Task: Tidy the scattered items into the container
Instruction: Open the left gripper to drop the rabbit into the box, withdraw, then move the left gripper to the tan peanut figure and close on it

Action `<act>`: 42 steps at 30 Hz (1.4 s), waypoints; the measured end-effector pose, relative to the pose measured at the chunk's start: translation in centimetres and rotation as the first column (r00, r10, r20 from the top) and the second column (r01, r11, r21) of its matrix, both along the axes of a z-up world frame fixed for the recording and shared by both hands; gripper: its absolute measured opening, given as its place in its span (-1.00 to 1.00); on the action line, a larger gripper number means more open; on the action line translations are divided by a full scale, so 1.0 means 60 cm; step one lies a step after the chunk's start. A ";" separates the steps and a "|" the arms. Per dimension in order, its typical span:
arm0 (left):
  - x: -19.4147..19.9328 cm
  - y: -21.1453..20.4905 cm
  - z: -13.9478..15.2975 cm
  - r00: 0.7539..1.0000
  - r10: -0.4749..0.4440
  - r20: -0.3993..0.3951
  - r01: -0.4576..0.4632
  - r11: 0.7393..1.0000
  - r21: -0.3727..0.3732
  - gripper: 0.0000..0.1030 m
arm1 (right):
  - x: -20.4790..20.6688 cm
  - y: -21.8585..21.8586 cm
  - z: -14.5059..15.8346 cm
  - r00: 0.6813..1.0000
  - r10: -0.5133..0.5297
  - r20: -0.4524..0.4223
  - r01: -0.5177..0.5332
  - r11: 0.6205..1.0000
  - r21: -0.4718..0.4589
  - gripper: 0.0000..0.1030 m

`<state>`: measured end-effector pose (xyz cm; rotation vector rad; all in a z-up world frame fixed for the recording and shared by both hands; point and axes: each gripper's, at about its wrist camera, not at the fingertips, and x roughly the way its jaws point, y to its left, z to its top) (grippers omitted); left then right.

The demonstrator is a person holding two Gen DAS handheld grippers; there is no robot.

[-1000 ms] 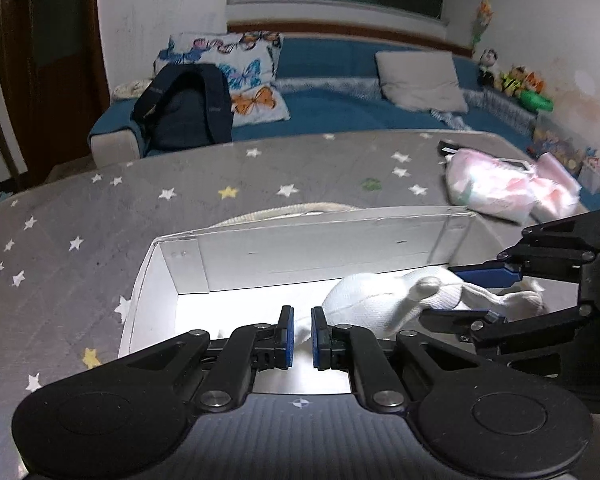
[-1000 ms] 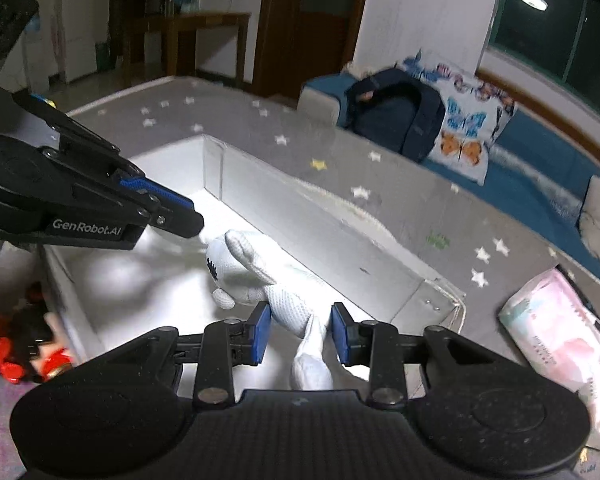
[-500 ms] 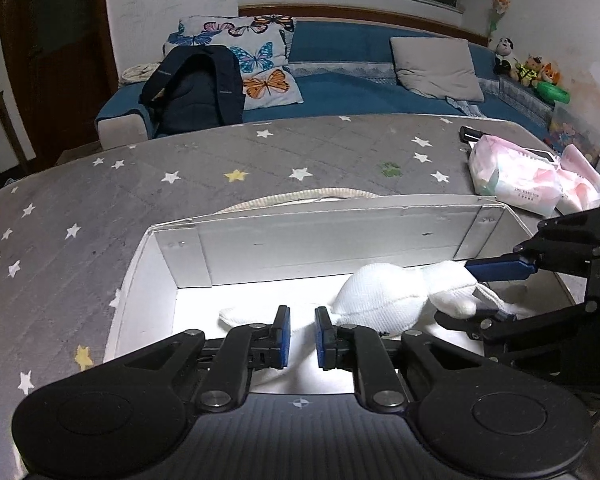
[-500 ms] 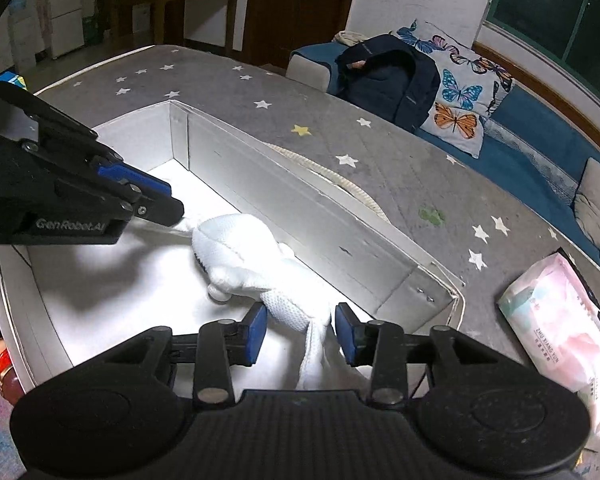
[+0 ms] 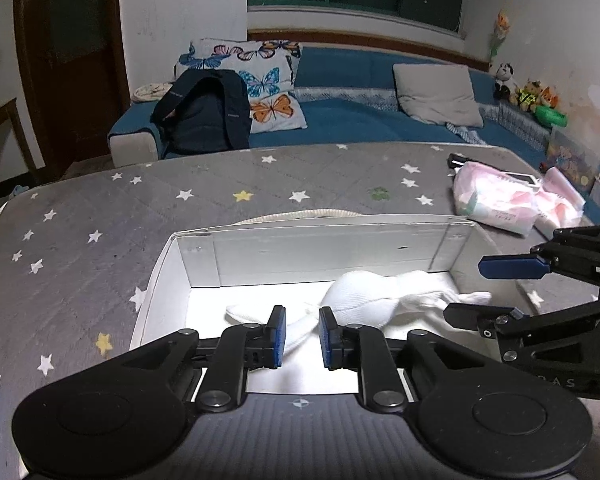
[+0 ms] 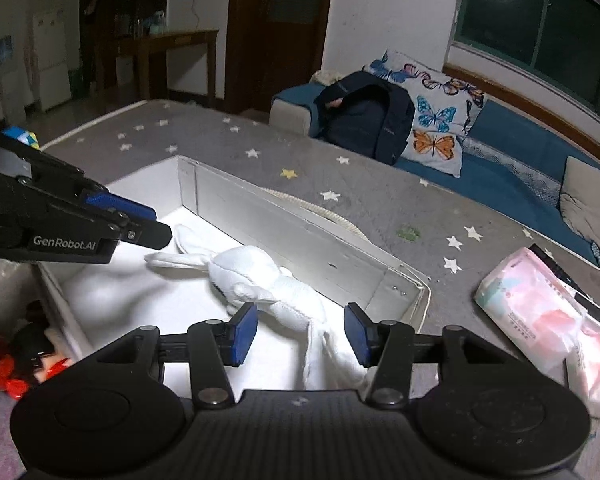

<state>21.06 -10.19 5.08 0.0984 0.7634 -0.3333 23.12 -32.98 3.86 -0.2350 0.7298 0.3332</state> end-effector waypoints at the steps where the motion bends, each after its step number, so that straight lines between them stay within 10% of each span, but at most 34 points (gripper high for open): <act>1: -0.006 0.000 0.002 1.000 0.001 0.004 0.000 1.000 -0.005 -0.62 | -0.007 -0.001 0.003 1.000 -0.003 0.007 0.003 1.000 0.007 -0.05; 27: -0.191 0.002 0.011 0.998 -0.015 0.055 0.019 0.997 -0.069 -0.53 | -0.244 -0.005 0.006 0.980 -0.086 0.181 0.062 0.989 0.134 0.90; 42: -0.260 0.005 -0.010 0.999 -0.011 0.047 0.015 0.996 -0.084 -0.51 | -0.321 0.012 -0.015 0.963 -0.123 0.238 0.091 0.986 0.141 1.00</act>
